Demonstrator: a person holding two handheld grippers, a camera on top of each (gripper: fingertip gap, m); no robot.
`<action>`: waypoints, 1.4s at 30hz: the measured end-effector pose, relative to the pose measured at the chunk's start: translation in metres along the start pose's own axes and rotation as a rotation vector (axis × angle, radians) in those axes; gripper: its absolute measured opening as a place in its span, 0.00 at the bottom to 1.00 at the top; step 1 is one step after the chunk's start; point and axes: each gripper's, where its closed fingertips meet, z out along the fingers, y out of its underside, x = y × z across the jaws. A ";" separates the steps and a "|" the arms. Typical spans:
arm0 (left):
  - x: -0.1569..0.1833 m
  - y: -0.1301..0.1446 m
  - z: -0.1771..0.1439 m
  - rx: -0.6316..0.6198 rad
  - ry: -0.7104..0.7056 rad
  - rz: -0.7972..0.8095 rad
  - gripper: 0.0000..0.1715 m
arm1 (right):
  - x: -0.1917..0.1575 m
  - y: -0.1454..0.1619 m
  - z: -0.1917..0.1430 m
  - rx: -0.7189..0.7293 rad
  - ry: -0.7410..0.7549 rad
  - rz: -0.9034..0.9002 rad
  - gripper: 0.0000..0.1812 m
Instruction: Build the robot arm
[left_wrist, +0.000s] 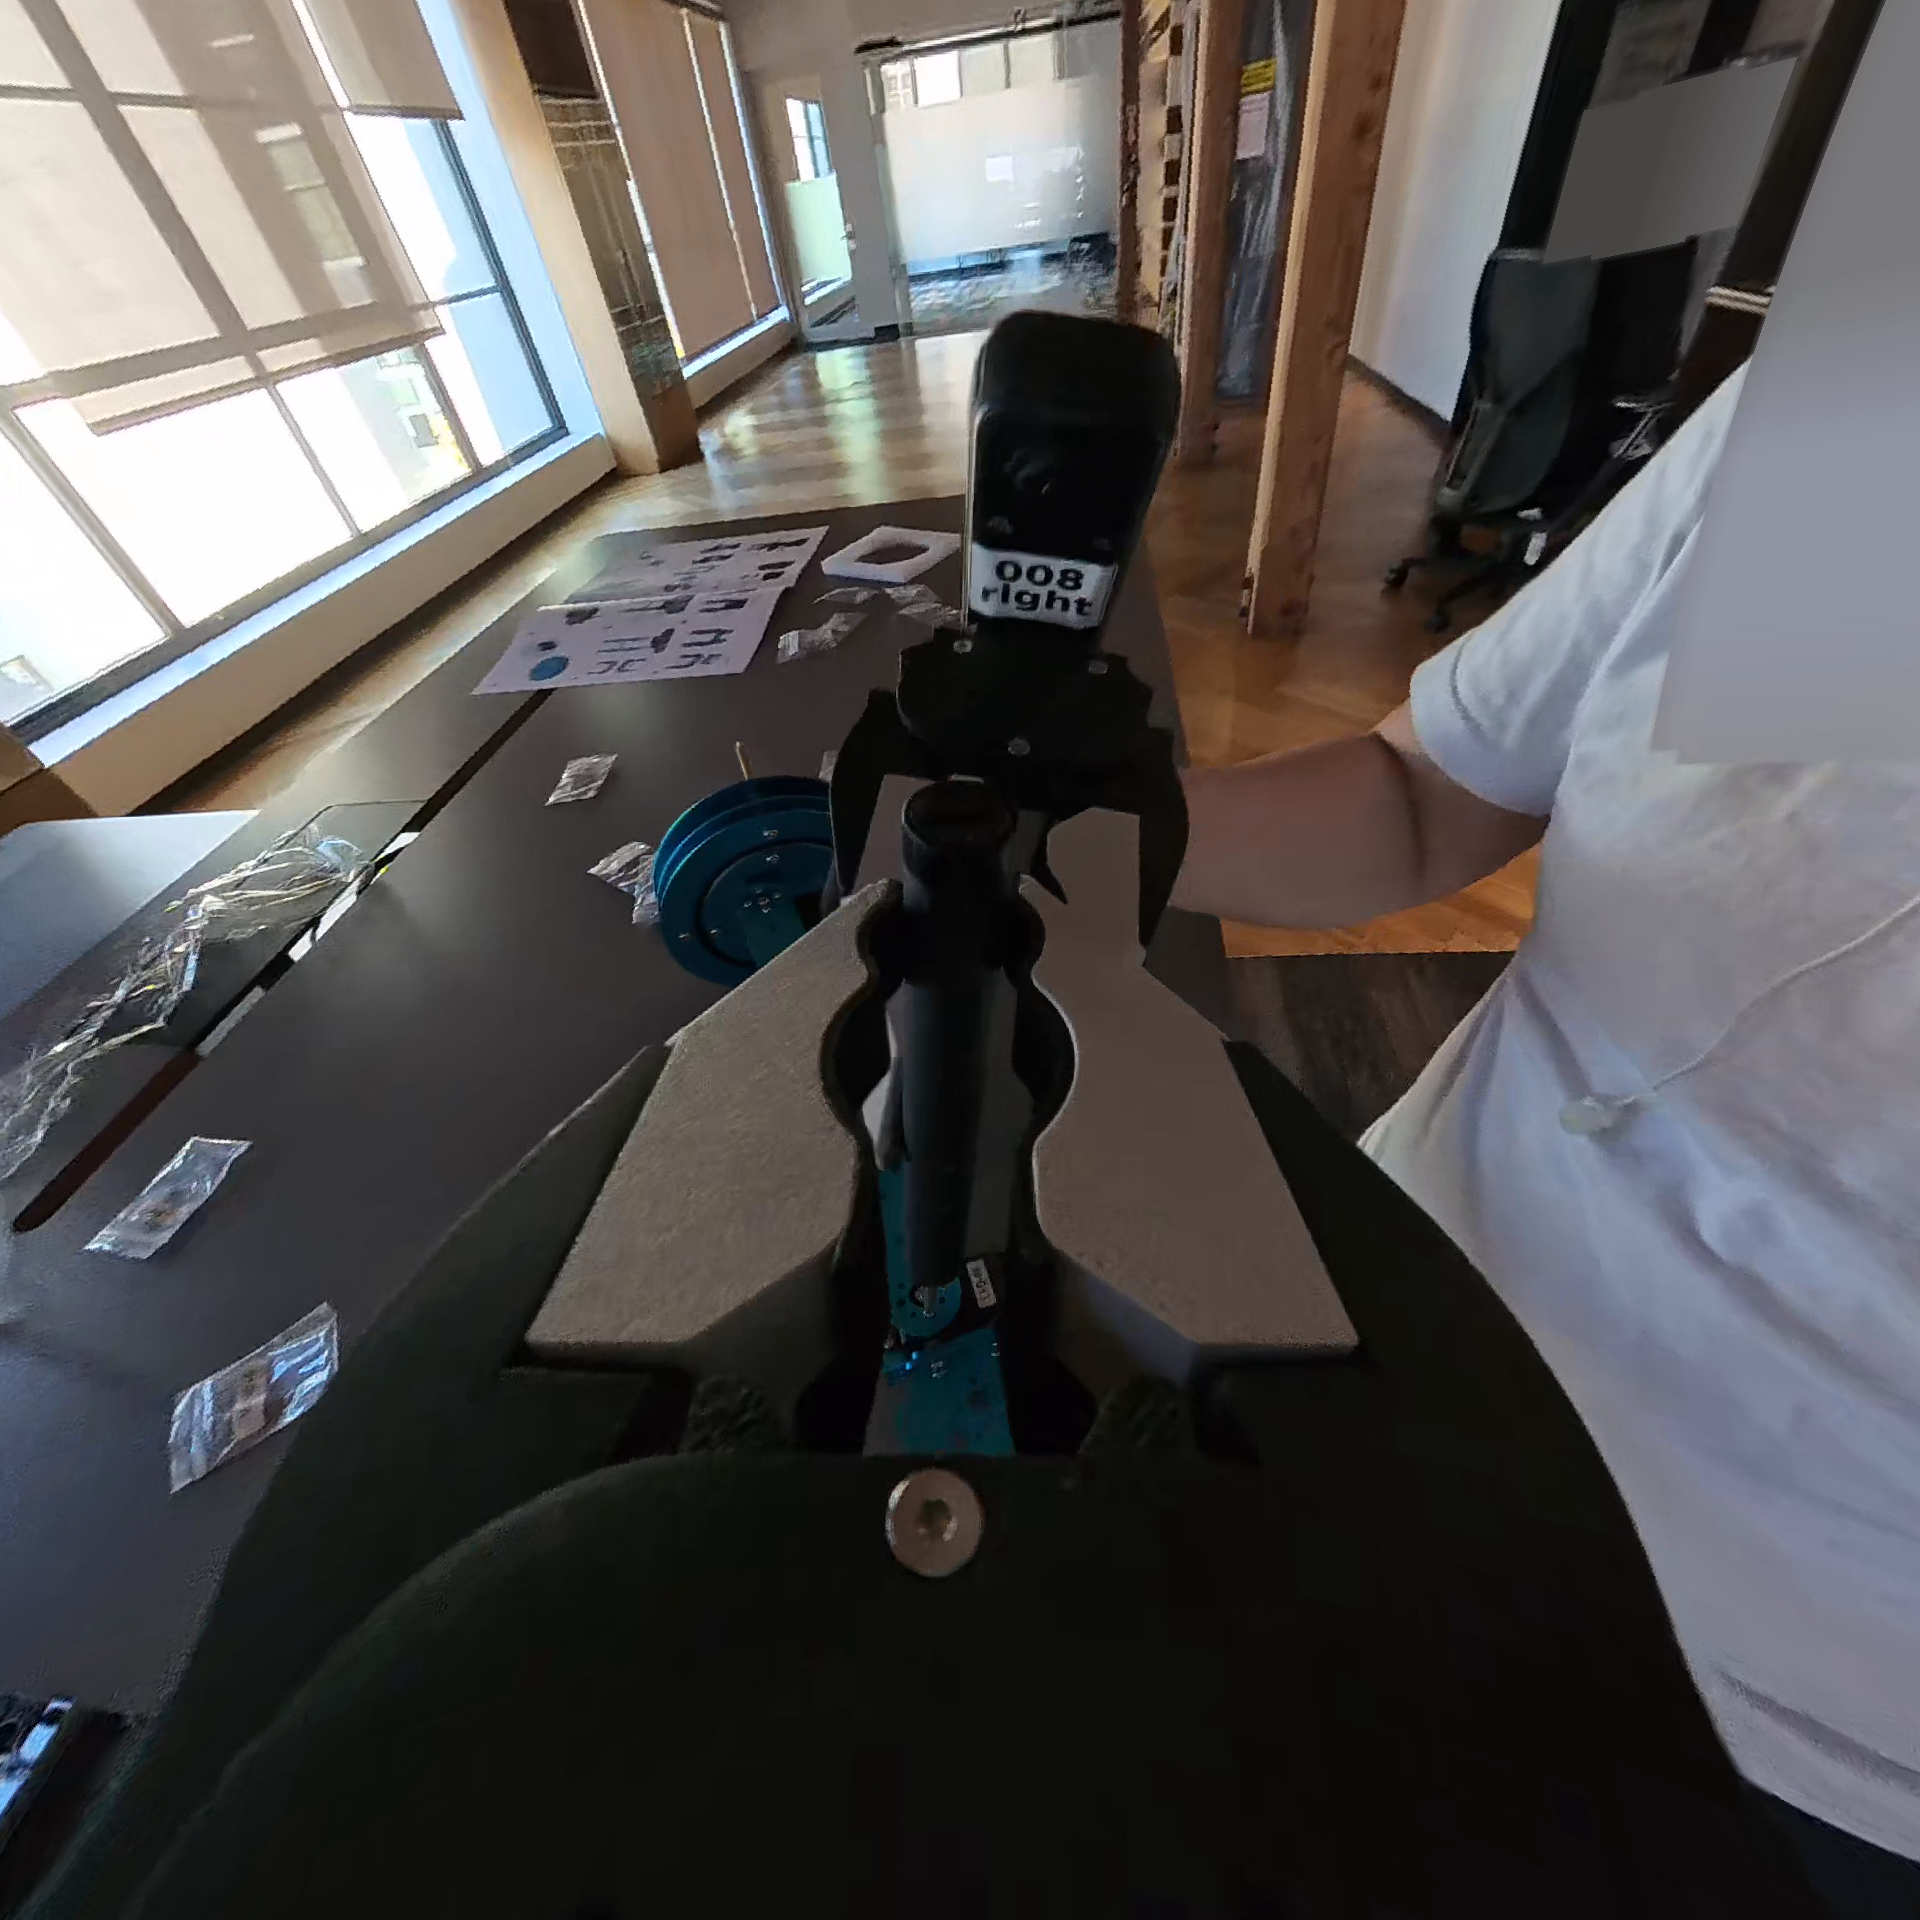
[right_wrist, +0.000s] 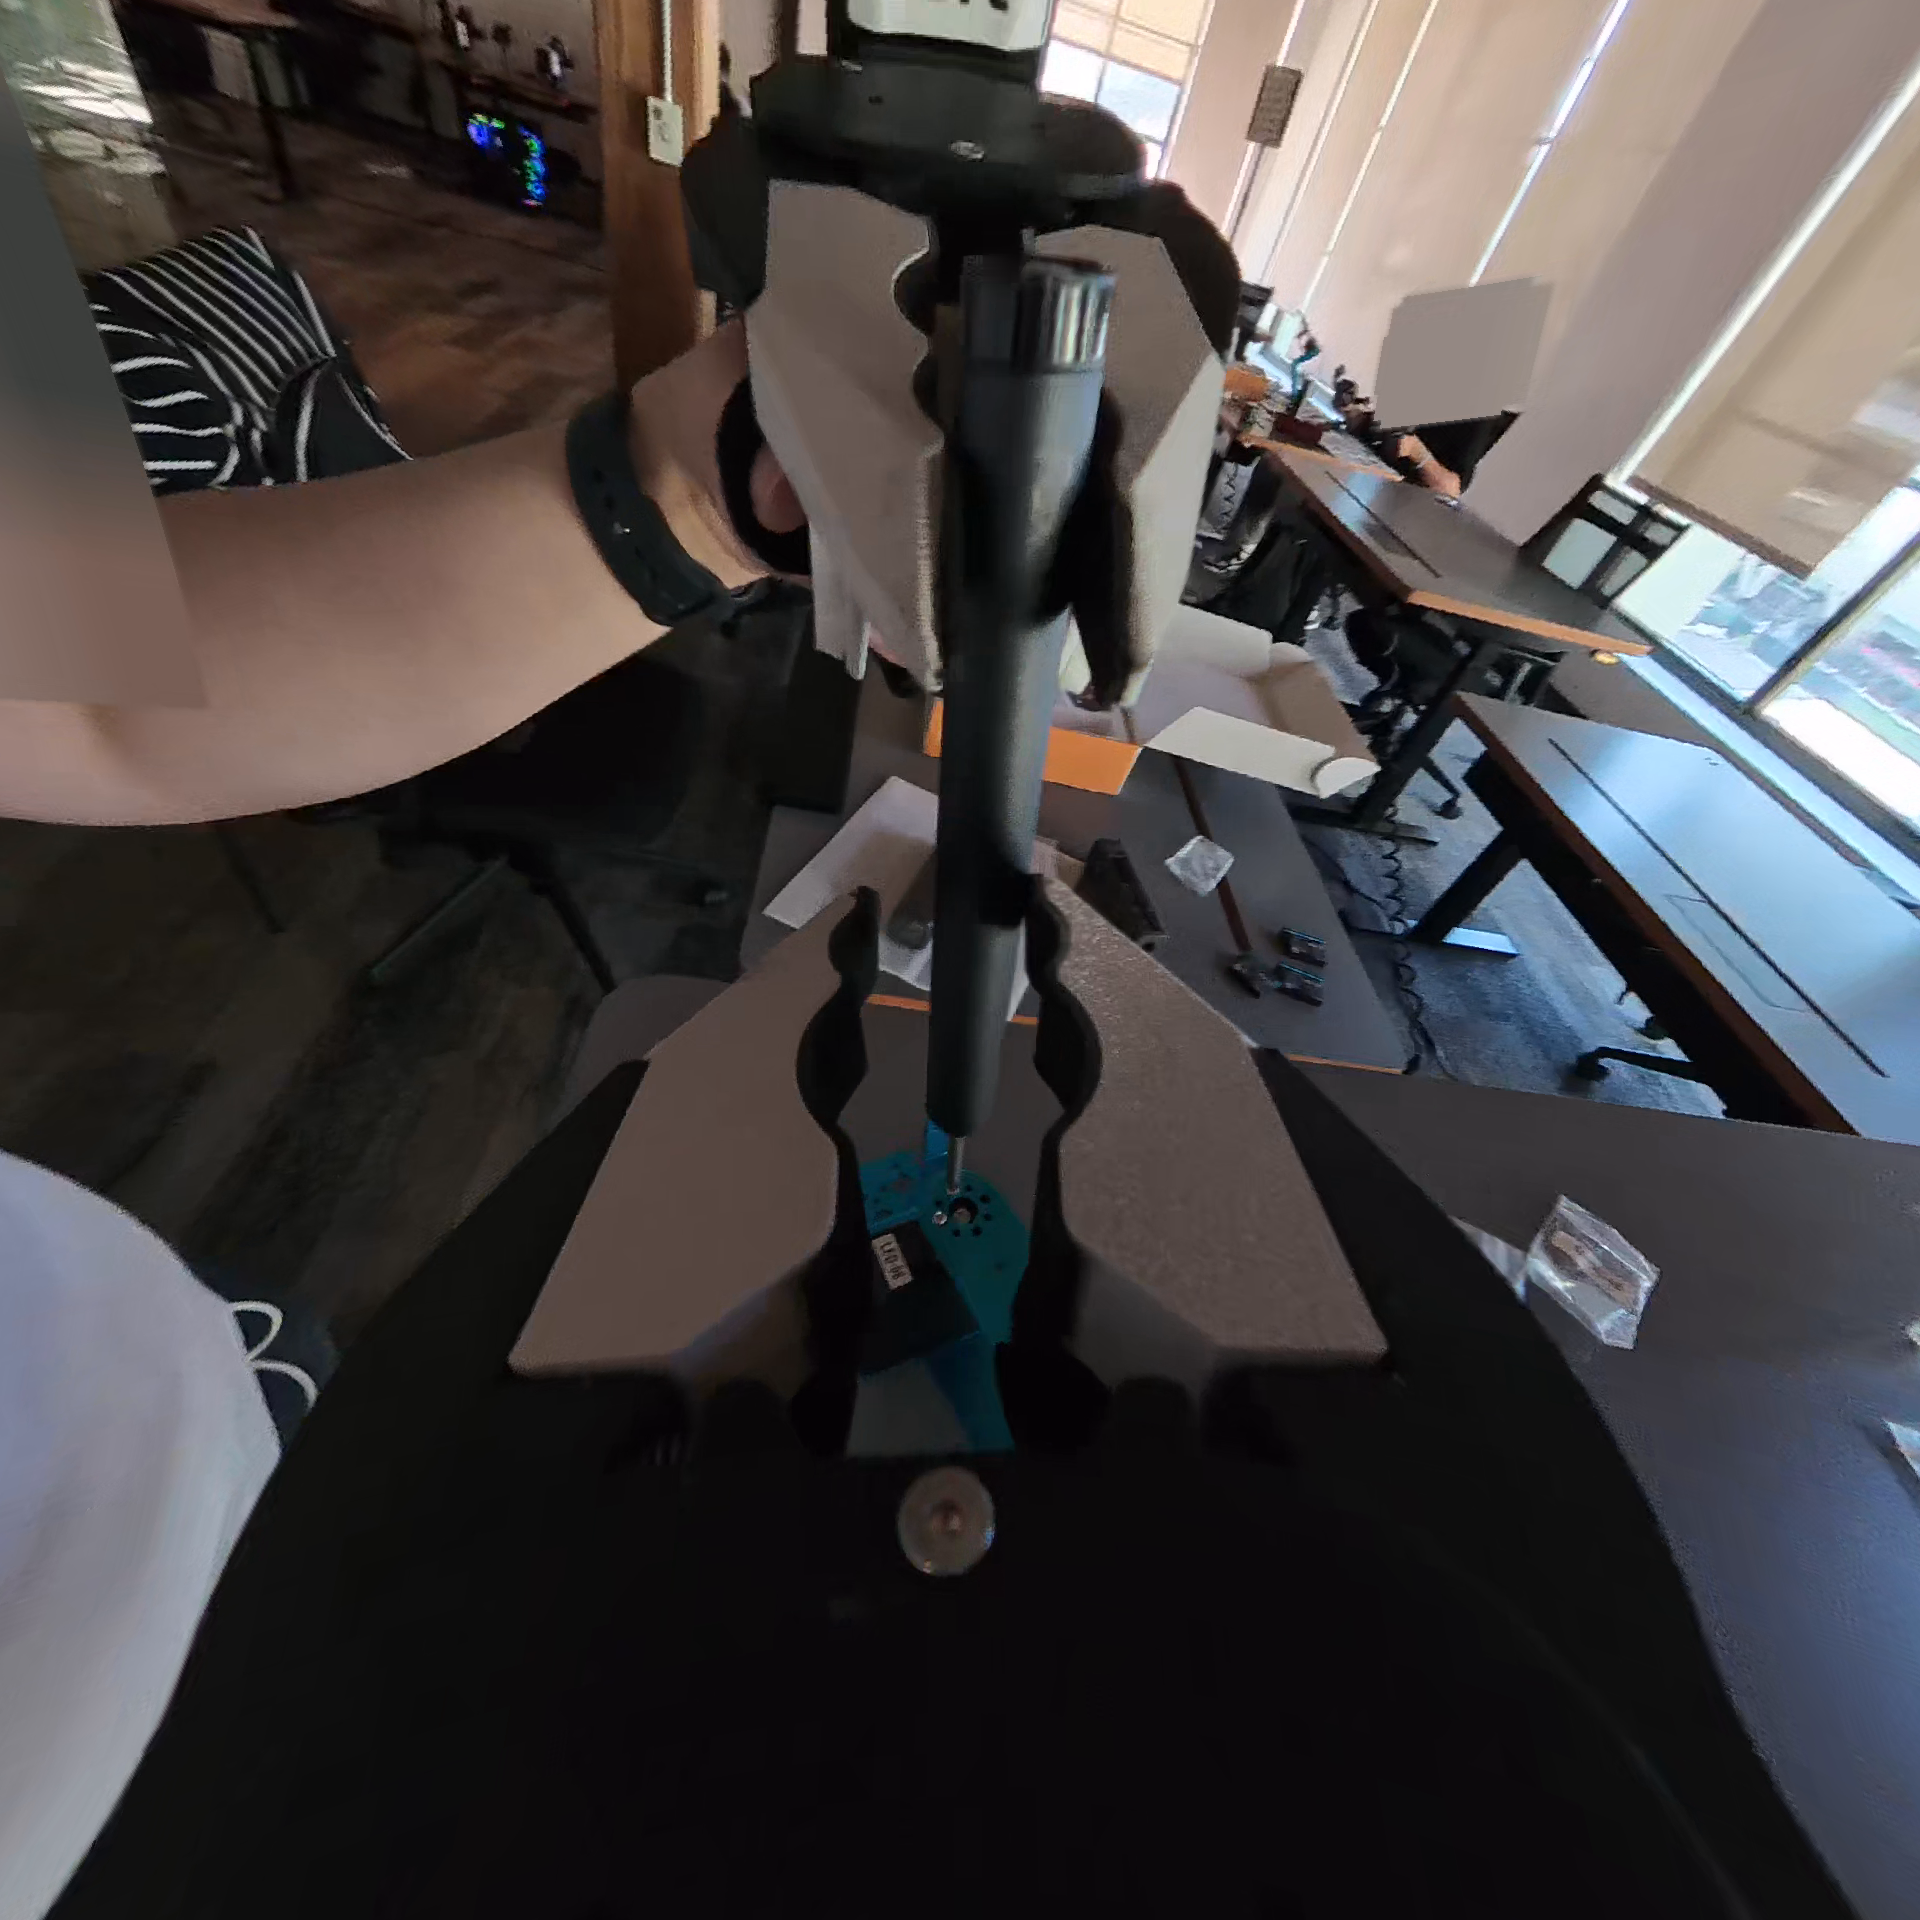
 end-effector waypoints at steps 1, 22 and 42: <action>-0.001 0.000 0.001 0.003 0.002 -0.003 0.10 | 0.005 0.001 0.001 0.000 0.042 -0.002 0.10; -0.012 0.002 -0.002 -0.071 -0.177 -0.137 0.15 | 0.014 -0.013 -0.002 0.047 0.203 0.100 0.09; -0.014 -0.007 -0.001 -0.017 -0.304 -0.078 0.14 | 0.013 -0.024 -0.012 0.034 0.376 0.018 0.09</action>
